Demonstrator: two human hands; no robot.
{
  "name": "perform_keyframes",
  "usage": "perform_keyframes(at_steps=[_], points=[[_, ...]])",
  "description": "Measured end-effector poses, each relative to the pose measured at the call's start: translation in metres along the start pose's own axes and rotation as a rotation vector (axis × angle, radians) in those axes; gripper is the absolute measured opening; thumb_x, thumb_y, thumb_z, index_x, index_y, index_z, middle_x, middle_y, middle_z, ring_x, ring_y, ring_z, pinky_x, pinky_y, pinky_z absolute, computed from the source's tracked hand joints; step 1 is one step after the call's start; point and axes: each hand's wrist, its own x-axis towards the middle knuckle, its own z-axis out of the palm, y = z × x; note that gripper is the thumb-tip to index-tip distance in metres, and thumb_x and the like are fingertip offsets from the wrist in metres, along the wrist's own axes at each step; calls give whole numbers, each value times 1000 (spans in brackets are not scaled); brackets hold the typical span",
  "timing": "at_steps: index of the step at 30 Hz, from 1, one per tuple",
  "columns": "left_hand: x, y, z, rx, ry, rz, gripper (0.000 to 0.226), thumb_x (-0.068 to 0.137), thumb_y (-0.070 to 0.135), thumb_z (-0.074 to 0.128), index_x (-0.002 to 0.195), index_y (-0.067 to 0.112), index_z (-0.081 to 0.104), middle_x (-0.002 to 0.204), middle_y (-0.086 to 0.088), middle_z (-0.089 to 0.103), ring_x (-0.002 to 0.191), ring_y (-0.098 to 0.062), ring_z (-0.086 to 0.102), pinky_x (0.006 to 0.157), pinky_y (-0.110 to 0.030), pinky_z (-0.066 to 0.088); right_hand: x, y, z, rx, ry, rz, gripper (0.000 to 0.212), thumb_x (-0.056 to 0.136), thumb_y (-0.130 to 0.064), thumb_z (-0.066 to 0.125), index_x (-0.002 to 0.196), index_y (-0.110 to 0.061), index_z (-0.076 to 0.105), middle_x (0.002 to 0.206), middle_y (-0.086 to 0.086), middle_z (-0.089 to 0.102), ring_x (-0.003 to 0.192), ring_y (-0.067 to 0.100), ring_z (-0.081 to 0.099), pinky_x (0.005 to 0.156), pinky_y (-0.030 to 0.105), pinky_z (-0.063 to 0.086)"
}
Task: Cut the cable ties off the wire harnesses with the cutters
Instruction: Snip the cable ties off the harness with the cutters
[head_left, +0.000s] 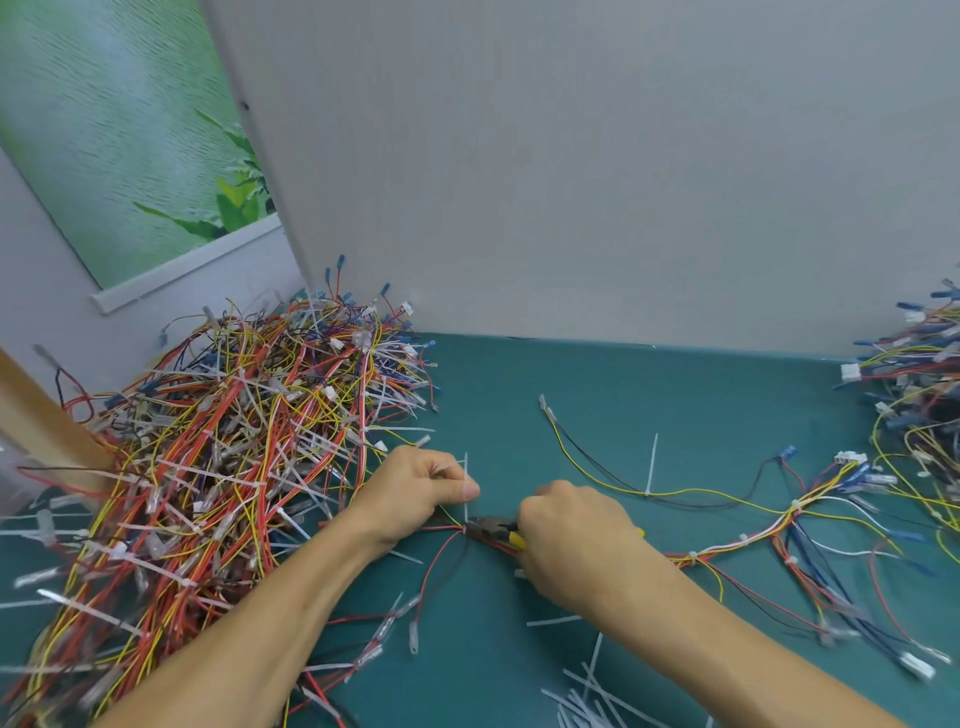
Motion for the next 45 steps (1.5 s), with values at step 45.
perform_keyframes(at_steps=[45], points=[[74, 100, 168, 751, -16, -150, 41, 66, 45, 77, 66, 16, 47, 75, -1, 56, 71, -26, 54, 52, -26, 36, -23, 140, 22, 695, 418, 615, 23, 75, -35, 64, 76, -20, 47, 80, 6, 59, 85, 32, 51, 68, 35, 39]])
